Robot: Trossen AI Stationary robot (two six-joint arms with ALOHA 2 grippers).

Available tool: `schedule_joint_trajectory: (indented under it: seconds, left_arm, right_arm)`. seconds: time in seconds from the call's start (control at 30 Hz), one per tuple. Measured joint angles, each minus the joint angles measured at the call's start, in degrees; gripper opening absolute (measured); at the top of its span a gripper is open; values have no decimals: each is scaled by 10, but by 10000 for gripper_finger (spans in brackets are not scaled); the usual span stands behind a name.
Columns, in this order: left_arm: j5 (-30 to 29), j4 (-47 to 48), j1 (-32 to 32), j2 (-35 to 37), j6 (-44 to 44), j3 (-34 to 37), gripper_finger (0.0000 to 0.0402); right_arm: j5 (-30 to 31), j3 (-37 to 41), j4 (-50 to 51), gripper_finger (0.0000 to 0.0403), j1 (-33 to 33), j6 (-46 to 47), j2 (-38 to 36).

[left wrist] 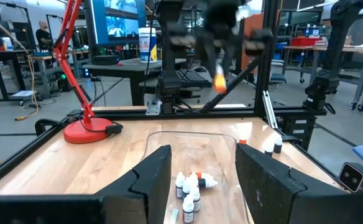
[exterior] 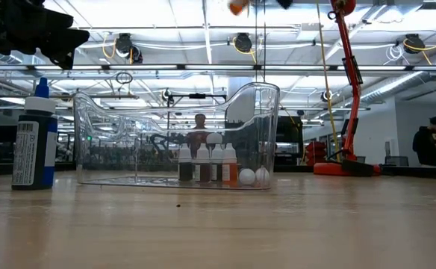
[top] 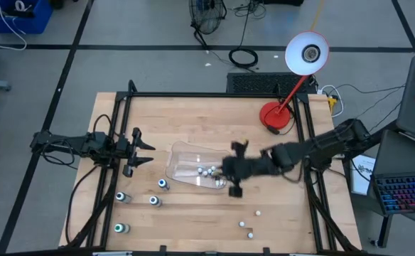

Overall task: Pick & Place food coloring
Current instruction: Put the small orange food coloring bottle into the transparent bin

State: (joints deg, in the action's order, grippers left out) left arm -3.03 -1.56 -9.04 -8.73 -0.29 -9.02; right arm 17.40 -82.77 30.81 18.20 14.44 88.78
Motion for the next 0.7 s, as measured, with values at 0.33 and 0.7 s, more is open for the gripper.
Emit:
schedule_joint_trajectory:
  seconds: [0.33,0.7]
  left_arm:
    - [0,1,0,0,0,0,182]
    - [0,0,0,0,0,0,182]
  right_arm:
    - [-154,-188,46,44,-122,-105,128]
    - [-179,-444,202,44,-152,-167,348]
